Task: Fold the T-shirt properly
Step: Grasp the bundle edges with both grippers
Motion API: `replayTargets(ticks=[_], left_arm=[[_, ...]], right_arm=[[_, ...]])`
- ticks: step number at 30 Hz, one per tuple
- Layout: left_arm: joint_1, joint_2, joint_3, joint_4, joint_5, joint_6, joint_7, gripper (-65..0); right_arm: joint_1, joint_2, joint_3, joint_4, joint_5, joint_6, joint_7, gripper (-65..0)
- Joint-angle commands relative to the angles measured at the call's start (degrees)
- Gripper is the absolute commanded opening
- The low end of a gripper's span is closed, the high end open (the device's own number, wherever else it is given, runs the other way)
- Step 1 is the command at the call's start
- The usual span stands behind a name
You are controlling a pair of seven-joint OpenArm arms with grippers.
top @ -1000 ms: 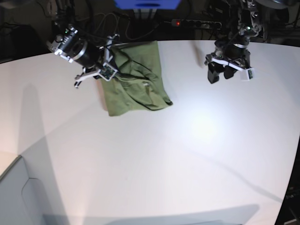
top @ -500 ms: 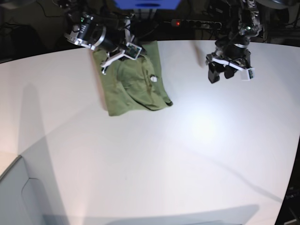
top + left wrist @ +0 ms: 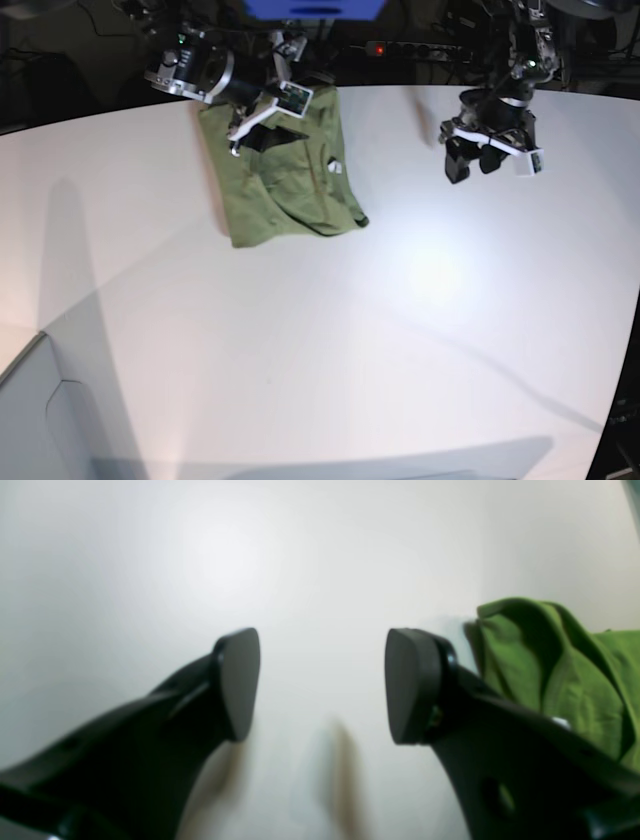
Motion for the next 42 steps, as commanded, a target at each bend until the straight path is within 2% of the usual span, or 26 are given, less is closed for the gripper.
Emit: replayTargets(ticks=[1, 4, 7, 13, 17, 21, 23, 24, 25, 28, 29, 32, 34, 38, 42], left_arm=[[0.1, -0.2, -0.2, 1.0, -0.6, -0.4, -1.2, -26.6], [0.1, -0.1, 0.0, 1.0, -0.7, -0.4, -1.2, -26.6], [0.1, 0.4, 0.2, 2.4, -0.7, -0.4, -1.2, -26.6], [0.1, 1.9, 0.2, 4.9, -0.7, -0.4, -1.2, -26.6], [0.0, 2.0, 3.5, 4.8, -0.7, -0.4, -1.2, -26.6], [0.0, 2.0, 8.3, 4.9, -0.7, -0.4, -1.7, -26.6], [-0.3, 2.0, 10.5, 4.9, -0.7, -0.3, -1.8, -26.6], [-1.1, 2.0, 11.8, 4.9, -0.7, -0.3, -1.8, -26.6], [-1.6, 2.0, 13.0, 4.9, -0.7, -0.3, -1.8, -26.6], [-2.7, 2.0, 16.6, 5.0, -0.7, -0.3, -1.8, -26.6], [-3.5, 2.0, 17.7, 5.5, -0.7, -0.3, -1.8, -26.6], [-4.9, 1.9, 20.9, 6.9, -0.7, -0.3, -1.8, -26.6], [-6.3, 1.9, 23.1, 7.5, -0.7, -0.3, -1.8, -26.6], [-9.5, 1.9, 27.7, 7.1, -0.3, -0.3, -1.8, -26.6], [-13.4, 2.0, 31.6, 1.7, 0.0, 0.1, -1.8, -26.7]], right_arm=[[0.2, 0.2, 1.2, 1.2, 1.3, 1.1, 0.9, -14.4], [0.6, -0.4, 5.1, 1.2, 1.3, 1.1, 0.9, -16.7], [2.3, -2.5, 9.8, 1.2, 1.3, 1.1, 0.9, -17.1], [4.9, -8.5, 19.2, 1.6, 1.3, 1.1, 0.8, -16.8], [5.7, -10.6, 21.7, 1.3, 1.1, 1.1, 0.8, -17.2], [7.3, -10.4, 21.4, -1.8, 1.3, 1.1, 0.8, -18.1], [8.3, -10.3, 21.4, -2.6, 1.3, 1.1, 0.9, -23.6], [8.8, -10.3, 21.4, -2.8, 1.3, 1.1, 0.9, -28.6], [9.2, -10.3, 21.4, -2.9, 1.3, 1.1, 0.8, -35.1], [10.0, -10.2, 21.8, -2.9, 1.3, 1.1, 0.8, -60.3], [10.4, -10.1, 21.8, -2.9, 1.2, 1.1, 0.6, -65.0], [10.9, -10.1, 21.8, -2.9, 1.1, 1.1, 0.6, -62.8], [11.0, -10.0, 21.8, -2.9, 1.1, 1.1, 0.7, -65.0], [12.6, -10.0, 21.8, -4.2, 1.2, 1.1, 0.5, -64.8], [13.6, -9.9, 21.8, -6.7, 1.3, 1.1, 0.6, -64.8]])
